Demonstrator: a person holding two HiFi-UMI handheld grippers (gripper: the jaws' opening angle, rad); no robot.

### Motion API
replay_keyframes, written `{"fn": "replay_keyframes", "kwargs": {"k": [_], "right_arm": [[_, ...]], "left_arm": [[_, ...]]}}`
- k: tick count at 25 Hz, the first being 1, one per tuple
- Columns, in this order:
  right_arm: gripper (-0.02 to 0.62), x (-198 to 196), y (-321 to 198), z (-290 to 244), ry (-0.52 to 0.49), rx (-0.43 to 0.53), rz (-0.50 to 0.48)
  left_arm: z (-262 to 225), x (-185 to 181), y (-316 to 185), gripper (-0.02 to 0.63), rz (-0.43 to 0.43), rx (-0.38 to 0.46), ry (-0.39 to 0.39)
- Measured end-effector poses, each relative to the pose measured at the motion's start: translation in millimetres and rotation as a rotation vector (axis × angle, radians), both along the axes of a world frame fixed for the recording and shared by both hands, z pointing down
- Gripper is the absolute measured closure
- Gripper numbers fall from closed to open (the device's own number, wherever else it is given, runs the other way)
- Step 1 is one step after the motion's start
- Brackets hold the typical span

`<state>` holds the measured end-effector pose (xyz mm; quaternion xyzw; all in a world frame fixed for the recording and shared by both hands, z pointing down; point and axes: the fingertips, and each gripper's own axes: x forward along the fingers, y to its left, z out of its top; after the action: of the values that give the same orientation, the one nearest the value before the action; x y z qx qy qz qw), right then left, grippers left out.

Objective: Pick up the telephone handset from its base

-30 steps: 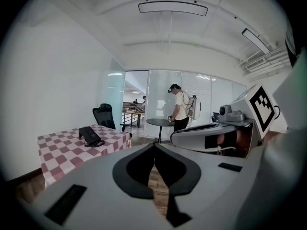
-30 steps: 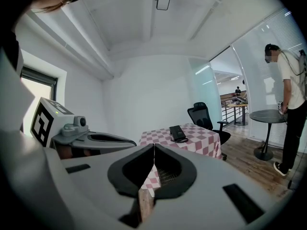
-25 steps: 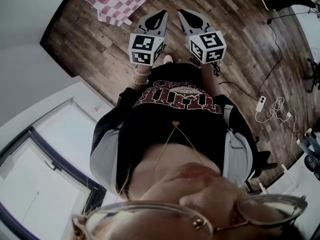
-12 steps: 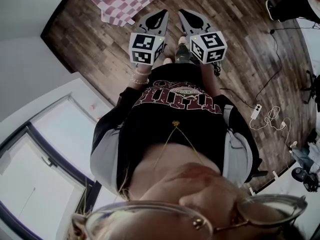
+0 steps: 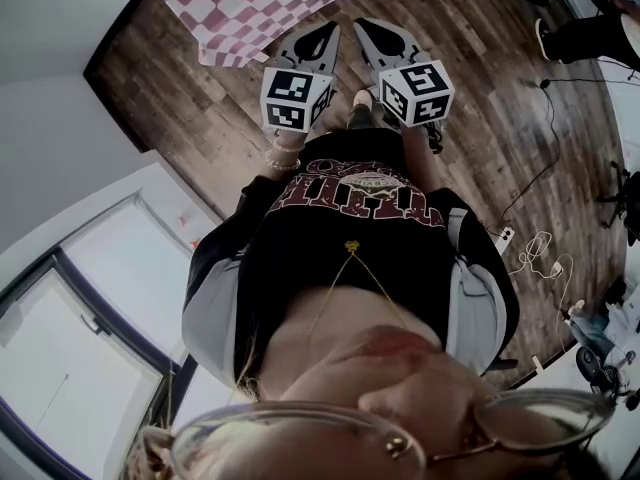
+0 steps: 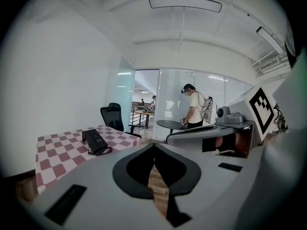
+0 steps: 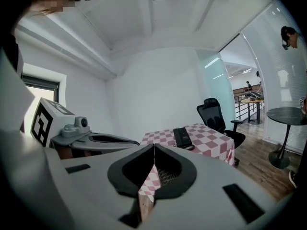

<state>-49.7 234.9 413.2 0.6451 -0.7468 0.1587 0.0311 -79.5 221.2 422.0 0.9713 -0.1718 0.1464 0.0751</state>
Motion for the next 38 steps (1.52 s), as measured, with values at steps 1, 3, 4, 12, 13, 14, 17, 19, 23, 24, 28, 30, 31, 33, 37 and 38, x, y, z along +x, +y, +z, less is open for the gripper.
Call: {"fn": "replay_keyframes", "kwargs": {"k": [1,3,4,12,13,14,17,19,23,24,28,30,31,33,37,38], "right_arm": [[0.575,4.6,-4.0,-1.2,-0.003,0.002,-0.007],[0.575,12.4,-11.0,-2.6,-0.009,0.004,-0.019],[0.575,16.3,-14.0,-2.7,-0.010,0.005,-0.025],[0.575,50.5,-30.1,1.6,-0.020,-0.008,-0.053],[0.575,54.7,-31.1,1.9,-0.019,-0.009,-0.055],[0.575,59.2,-31.9,1.8,-0.020,-0.008,-0.057],[0.575,73.7,-34.1,-1.7,-0.024,0.010,-0.063],[0.575,80.8,-34.7,-4.7,-0.031,0.025,-0.077],[0.575,91.0,-32.8,-3.0,-0.006,0.010,-0.116],[0.575,93.2,-33.0,-2.5,0.002,0.009,-0.126],[0.575,98.7,-37.5,-2.7,-0.010,0.019,-0.155],[0.575,96.9,-41.1,-1.6,-0.012,0.022,-0.166],[0.575,95.6,-43.0,-1.1,-0.012,0.024,-0.173],[0.575,94.2,-46.2,0.4,-0.012,0.024,-0.182],[0.575,93.8,-51.7,2.4,-0.021,0.021,-0.185],[0.575,94.3,-53.9,2.6,-0.023,0.022,-0.182]], "left_arm": [[-1.2,5.2,-3.5,0.595,-0.004,0.002,0.000],[-2.7,14.6,-10.1,0.595,-0.013,0.004,0.000],[-3.0,19.2,-13.1,0.595,-0.018,0.005,0.000],[-2.5,57.1,-28.6,0.595,-0.027,0.002,-0.007],[-2.4,61.6,-29.9,0.595,-0.028,0.002,-0.007],[-2.4,66.5,-30.8,0.595,-0.029,0.003,-0.006],[-4.4,82.1,-32.9,0.595,-0.030,0.013,-0.005],[-4.8,90.3,-34.5,0.595,-0.036,0.023,-0.012],[-4.1,100.2,-37.5,0.595,-0.072,0.022,-0.013],[-4.1,101.0,-38.4,0.595,-0.086,0.022,-0.012],[0.9,99.9,-40.1,0.595,-0.121,0.011,-0.023],[5.1,96.8,-43.3,0.595,-0.134,0.004,-0.027],[6.1,95.3,-45.8,0.595,-0.143,0.003,-0.024],[6.5,93.6,-50.0,0.595,-0.158,0.002,-0.017],[8.4,91.5,-54.2,0.595,-0.162,0.004,-0.025],[9.2,91.9,-56.6,0.595,-0.159,0.002,-0.023]]}}
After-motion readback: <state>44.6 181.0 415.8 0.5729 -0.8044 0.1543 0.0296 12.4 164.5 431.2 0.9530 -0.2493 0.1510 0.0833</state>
